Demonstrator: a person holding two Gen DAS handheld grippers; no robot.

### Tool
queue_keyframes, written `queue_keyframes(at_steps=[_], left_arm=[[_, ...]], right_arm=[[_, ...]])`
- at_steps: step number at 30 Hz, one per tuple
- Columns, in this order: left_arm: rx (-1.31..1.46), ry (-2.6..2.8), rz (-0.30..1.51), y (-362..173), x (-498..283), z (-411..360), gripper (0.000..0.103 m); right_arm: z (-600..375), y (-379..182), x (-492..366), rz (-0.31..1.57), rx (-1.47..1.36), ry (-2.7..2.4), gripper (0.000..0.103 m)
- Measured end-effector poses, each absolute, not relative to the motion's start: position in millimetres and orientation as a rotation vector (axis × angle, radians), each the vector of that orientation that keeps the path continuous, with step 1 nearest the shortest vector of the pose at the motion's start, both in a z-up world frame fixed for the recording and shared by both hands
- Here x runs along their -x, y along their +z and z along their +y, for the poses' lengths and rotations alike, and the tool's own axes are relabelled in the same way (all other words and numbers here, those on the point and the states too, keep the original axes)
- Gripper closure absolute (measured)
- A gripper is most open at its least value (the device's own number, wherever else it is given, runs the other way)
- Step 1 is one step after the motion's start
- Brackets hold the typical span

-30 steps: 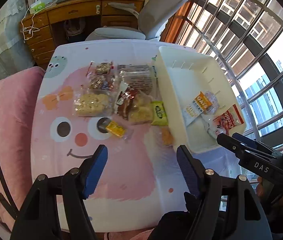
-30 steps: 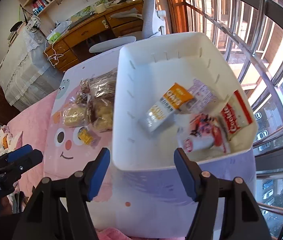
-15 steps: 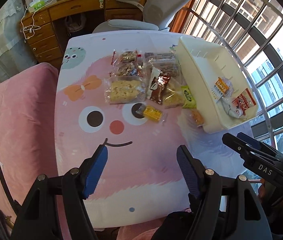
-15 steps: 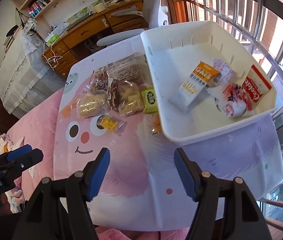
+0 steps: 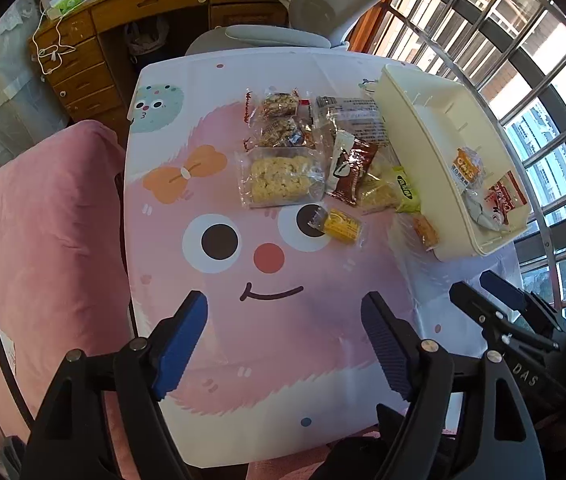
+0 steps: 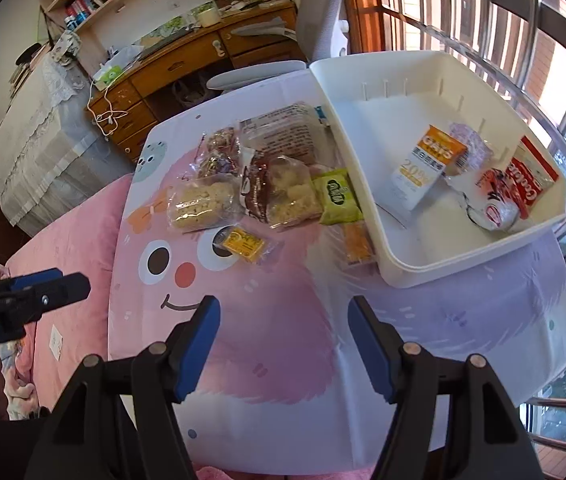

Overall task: Organize snacks
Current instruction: 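Withdraw both grippers from the tray back toward the snack pile, then grasp the clear rice-crisp bag with the left gripper while the right gripper grasps the small yellow packet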

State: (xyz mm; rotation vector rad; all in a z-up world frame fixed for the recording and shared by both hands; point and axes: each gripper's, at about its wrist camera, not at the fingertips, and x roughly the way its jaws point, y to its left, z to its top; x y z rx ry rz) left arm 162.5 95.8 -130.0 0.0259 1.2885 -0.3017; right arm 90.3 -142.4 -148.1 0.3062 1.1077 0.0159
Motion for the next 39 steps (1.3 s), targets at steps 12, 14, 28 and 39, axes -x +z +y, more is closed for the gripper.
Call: queue_keyframes(at_steps=[12, 14, 28, 39], left_arm=[[-0.044, -0.267, 1.393, -162.1, -214.6, 96.5, 0.014], [-0.039, -0.260, 1.414, -168.1, -226.5, 95.4, 0.013], [-0.001, -0.277, 1.564, -223.8, -300.2, 70.8, 0.013], [0.000, -0.262, 1.649, -267.9, -338.6, 48.9, 0.012]], right_arm=[[-100.1, -171.4, -118.4, 1.085, -0.070, 0.123, 0.036], [-93.1, -176.3, -126.1, 1.084, -0.025, 0.152, 0.036], [-66.3, -211.4, -165.7, 1.070, 0.153, 0.273, 0.036], [-60.1, -243.4, -183.5, 1.114, 0.126, 0.319, 0.039]])
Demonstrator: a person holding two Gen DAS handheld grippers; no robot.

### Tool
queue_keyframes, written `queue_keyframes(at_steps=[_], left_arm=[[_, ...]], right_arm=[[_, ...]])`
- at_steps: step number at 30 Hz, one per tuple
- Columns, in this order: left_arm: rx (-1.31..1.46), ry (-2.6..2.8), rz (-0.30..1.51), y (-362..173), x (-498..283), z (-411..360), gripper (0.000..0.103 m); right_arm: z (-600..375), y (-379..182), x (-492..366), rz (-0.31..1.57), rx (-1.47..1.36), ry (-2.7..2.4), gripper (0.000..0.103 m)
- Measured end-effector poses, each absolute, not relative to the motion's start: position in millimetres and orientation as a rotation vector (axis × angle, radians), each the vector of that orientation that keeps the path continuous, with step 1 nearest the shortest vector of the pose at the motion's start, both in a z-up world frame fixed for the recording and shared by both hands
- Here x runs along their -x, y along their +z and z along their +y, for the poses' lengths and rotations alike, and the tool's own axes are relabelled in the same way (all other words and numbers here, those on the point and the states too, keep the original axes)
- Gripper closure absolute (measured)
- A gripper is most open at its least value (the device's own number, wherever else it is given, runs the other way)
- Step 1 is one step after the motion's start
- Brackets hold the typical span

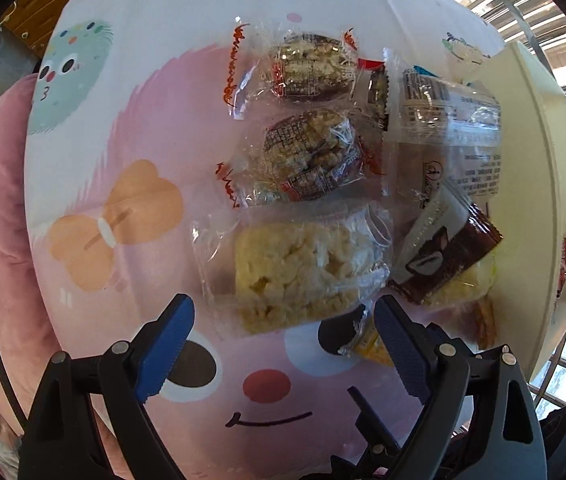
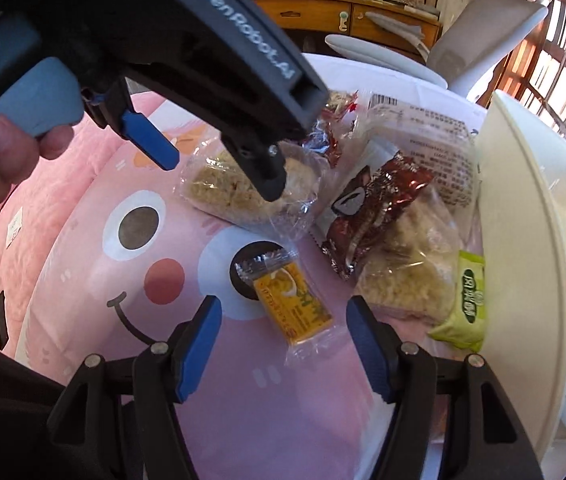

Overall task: Organize snacks
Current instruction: 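Grasp the clear rice-crisp bag with the left gripper while the right gripper grasps the small yellow packet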

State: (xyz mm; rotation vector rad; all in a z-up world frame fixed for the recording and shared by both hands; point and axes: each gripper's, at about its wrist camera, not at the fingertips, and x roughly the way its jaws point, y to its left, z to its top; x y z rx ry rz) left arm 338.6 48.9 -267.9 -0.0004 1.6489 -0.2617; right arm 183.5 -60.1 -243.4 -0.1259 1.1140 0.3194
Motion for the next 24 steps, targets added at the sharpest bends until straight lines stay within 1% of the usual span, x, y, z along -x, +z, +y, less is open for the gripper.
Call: queue_keyframes(at_steps=[4, 6, 10, 11, 13, 21, 24], left_arm=[[0.007, -0.256, 1.671, -278.9, -348.8, 42.4, 0.011], [0.014, -0.262, 1.678, -283.0, -352.8, 39.0, 0.008], [-0.006, -0.273, 1.682, -291.4, -361.5, 30.2, 0.005], [-0.016, -0.272, 1.682, -293.3, -363.4, 27.0, 0.004], [-0.024, -0.267, 1.684, -295.2, -365.7, 24.7, 0.003], [-0.049, -0.227, 1.676, -302.0, -367.7, 18.4, 0.003], [-0.046, -0.221, 1.671, -303.9, -366.4, 20.0, 0.004]], right_arm=[[-61.9, -247.9, -185.0, 1.130, 0.113, 0.336, 0.044], [-62.1, -250.2, -185.5, 1.139, 0.108, 0.344, 0.047], [-64.5, -254.9, -187.9, 1.154, 0.096, 0.337, 0.058], [-65.1, -254.3, -188.3, 1.147, 0.095, 0.333, 0.060], [-65.8, -254.7, -192.4, 1.143, 0.095, 0.334, 0.061], [-74.5, -257.2, -197.4, 1.131, 0.074, 0.349, 0.062], [-78.8, -258.6, -198.6, 1.132, 0.056, 0.342, 0.066]])
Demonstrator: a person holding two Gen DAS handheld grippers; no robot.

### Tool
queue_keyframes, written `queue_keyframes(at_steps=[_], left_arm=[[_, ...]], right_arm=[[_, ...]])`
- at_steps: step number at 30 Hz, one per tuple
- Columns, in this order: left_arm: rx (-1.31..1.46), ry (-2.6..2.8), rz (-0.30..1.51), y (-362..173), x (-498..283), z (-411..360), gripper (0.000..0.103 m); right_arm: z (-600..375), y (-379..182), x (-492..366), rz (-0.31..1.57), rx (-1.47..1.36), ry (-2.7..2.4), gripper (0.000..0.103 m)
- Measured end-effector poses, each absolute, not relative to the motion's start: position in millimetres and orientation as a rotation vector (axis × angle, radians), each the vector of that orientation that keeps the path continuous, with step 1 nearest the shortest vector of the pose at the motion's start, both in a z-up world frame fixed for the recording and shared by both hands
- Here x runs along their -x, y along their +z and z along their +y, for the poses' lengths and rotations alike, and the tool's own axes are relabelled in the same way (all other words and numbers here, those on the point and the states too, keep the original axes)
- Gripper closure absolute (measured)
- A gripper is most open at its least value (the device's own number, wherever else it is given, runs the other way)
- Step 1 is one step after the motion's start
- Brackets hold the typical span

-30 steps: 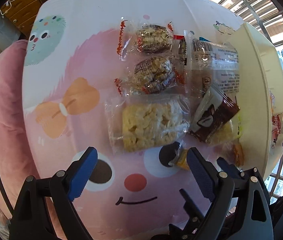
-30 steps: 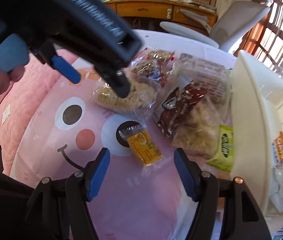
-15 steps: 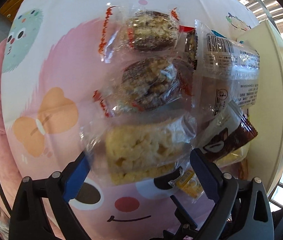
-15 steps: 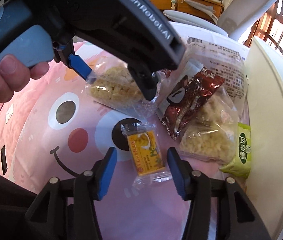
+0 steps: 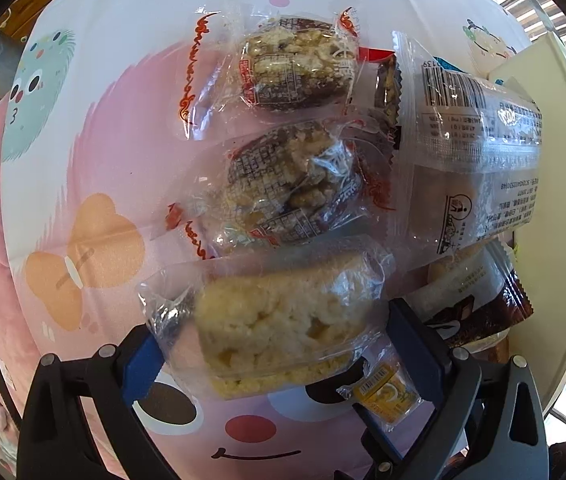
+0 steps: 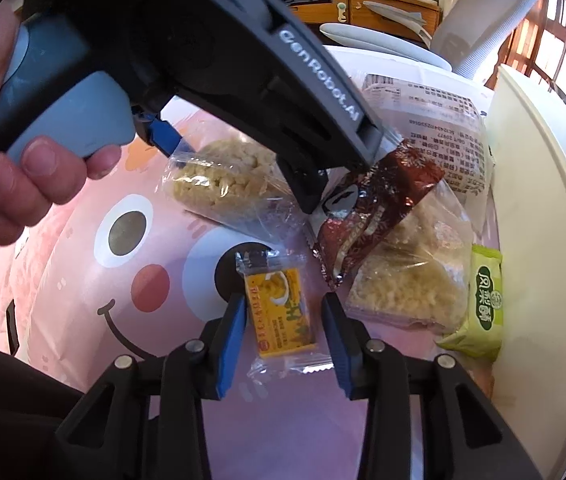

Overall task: Organize snacks
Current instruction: 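Grasp the clear rice-crisp bag with the left gripper while the right gripper grasps the small yellow packet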

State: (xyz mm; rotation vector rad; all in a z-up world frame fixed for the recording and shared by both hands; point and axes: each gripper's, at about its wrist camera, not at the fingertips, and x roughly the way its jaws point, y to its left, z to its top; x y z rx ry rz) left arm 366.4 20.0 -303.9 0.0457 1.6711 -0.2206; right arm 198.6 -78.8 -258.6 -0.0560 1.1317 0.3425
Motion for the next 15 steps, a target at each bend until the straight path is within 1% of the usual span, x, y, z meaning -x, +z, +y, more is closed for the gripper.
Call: queue_keyframes(at_steps=[3, 5, 6, 8, 15], left_arm=[[-0.041, -0.206, 1.650, -306.9, -362.7, 22.4, 0.008], [-0.043, -0.214, 1.636, -300.4, -356.6, 24.1, 0.015], [-0.043, -0.217, 1.631, -296.5, -353.1, 24.6, 0.017], [-0.047, -0.202, 1.621, -292.3, -350.2, 26.6, 0.025], [-0.044, -0.154, 1.637, -283.5, -337.5, 40.2, 0.027]], right_arm=[[-83.4, -259.3, -201.7, 1.136, 0.037, 0.336, 0.071], [-85.9, -259.5, -203.8, 1.144, 0.023, 0.336, 0.072], [-87.6, -259.6, -205.0, 1.153, 0.006, 0.336, 0.072], [-90.6, -259.0, -207.6, 1.164, -0.021, 0.336, 0.073], [-101.1, -258.6, -211.9, 1.211, -0.080, 0.345, 0.075]])
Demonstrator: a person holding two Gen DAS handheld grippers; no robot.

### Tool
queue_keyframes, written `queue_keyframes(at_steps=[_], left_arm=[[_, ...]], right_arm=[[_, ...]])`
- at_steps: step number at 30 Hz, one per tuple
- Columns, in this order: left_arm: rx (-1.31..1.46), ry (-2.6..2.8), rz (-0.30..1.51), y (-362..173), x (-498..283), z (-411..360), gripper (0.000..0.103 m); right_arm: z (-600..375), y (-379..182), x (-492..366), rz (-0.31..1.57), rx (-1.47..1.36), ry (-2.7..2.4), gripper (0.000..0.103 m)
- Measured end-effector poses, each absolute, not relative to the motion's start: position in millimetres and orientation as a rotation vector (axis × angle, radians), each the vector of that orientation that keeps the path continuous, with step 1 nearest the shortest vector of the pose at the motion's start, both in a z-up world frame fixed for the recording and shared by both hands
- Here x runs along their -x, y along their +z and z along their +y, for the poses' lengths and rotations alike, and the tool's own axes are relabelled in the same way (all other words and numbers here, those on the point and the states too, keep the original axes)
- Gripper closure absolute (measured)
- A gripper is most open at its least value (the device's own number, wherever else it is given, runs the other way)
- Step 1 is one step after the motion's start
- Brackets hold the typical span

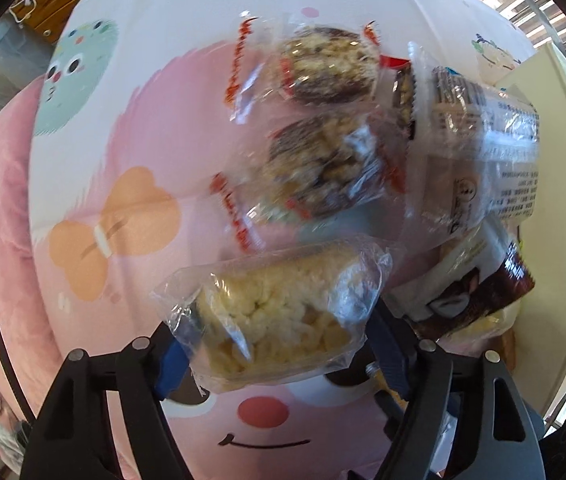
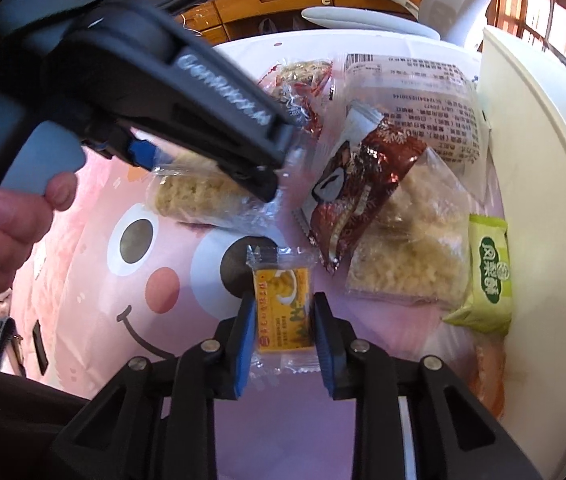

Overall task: Organize snacks
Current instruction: 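Grasp the clear rice-crisp bag with the left gripper while the right gripper grasps the small yellow packet, then carry both packets over the white tray and open both grippers to drop them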

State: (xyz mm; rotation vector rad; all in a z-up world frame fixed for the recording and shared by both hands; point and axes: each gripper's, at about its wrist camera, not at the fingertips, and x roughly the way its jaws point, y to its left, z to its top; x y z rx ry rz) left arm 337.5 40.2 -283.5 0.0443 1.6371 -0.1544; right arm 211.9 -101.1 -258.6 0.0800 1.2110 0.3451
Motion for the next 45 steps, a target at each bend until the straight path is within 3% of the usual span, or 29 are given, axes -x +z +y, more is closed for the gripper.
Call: queue_keyframes(at_steps=[13, 28, 45], left_arm=[[-0.035, -0.111, 1.595, -241.4, -292.8, 76.2, 0.027], [0.056, -0.209, 1.368, -163.0, -211.1, 86.6, 0.027], [0.117, -0.351, 1.216, -133.9, -144.2, 75.3, 0.027]], right_arm=[[-118.7, -234.8, -196.5, 1.223, -0.181, 0.320, 0.076], [-121.4, -181.4, -147.8, 1.121, -0.244, 0.248, 0.076], [-138.7, -141.1, -92.9, 1.056, -0.224, 0.178, 0.076]])
